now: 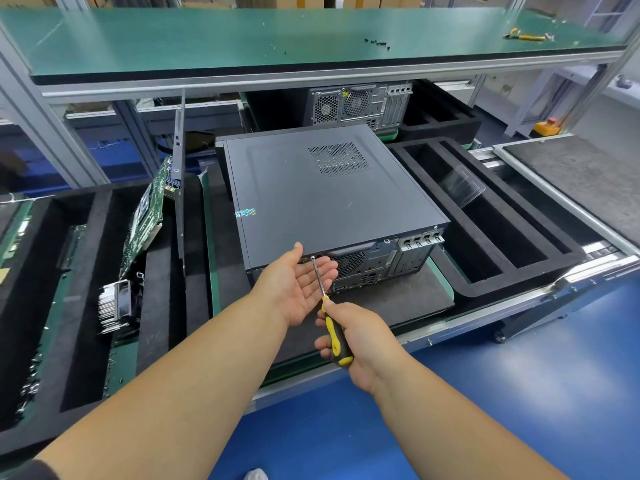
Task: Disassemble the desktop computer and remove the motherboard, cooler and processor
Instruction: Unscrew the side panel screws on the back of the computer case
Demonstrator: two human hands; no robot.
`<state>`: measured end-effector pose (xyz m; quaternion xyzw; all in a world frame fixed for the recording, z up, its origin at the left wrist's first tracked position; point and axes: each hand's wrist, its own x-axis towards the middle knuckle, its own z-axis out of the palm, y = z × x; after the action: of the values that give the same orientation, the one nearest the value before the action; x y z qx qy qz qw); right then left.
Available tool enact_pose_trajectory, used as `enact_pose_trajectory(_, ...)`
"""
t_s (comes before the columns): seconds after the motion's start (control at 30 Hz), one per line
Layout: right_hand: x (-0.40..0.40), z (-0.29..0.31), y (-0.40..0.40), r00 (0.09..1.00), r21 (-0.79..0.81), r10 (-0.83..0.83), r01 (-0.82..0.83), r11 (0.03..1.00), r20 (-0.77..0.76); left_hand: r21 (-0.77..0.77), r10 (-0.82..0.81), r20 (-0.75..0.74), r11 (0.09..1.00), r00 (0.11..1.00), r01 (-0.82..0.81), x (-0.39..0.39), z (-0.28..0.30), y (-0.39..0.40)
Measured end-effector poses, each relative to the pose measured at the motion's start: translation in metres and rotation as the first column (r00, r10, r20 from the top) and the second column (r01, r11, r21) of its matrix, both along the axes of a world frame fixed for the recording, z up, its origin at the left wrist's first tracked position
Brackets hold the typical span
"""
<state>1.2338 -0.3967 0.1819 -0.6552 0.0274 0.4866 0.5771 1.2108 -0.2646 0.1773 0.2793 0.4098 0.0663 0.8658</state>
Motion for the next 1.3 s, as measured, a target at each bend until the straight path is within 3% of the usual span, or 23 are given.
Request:
enact_pose_trajectory(0.13,-0.001,-0.007,0.001,0.994,-0.003,0.001,-0.001,1.0,0.105,0.002,0.005,-0.013,1.0,1.0,-0.005,0.0,0.001,-0.001)
enact_pose_trajectory(0.23,0.004,-0.011,0.001,0.972,-0.093,0.018,0.005,0.996,0.236,0.007,0.013,-0.018,1.0,1.0,-0.013,0.0,0.001,-0.003)
enact_pose_trajectory(0.3,0.005,-0.009,0.002,0.983,-0.082,0.024,-0.009,0.997,0.182,0.004,0.022,-0.02,1.0,1.0,-0.022,0.0,0.001,-0.003)
enact_pose_trajectory(0.43,0.004,-0.003,0.0,0.996,0.006,-0.04,0.041,0.999,-0.077,-0.01,0.021,-0.024,1.0,1.0,-0.021,0.001,0.003,-0.003)
enact_pose_trajectory(0.77,0.003,-0.006,-0.002,0.998,0.015,0.001,-0.002,1.0,0.062,0.021,0.005,-0.005,1.0,1.0,-0.005,-0.001,0.003,-0.001)
enact_pose_trajectory(1.0,0.0,-0.001,0.002,0.987,0.082,-0.064,0.076,0.994,-0.144,0.01,0.004,-0.045,1.0,0.999,-0.003,-0.001,0.003,-0.002)
enact_pose_trajectory(1.3,0.001,0.002,0.001,1.0,-0.022,-0.006,0.006,1.0,-0.016,0.065,0.038,-0.06,0.997,0.997,-0.034,0.0,0.002,-0.005)
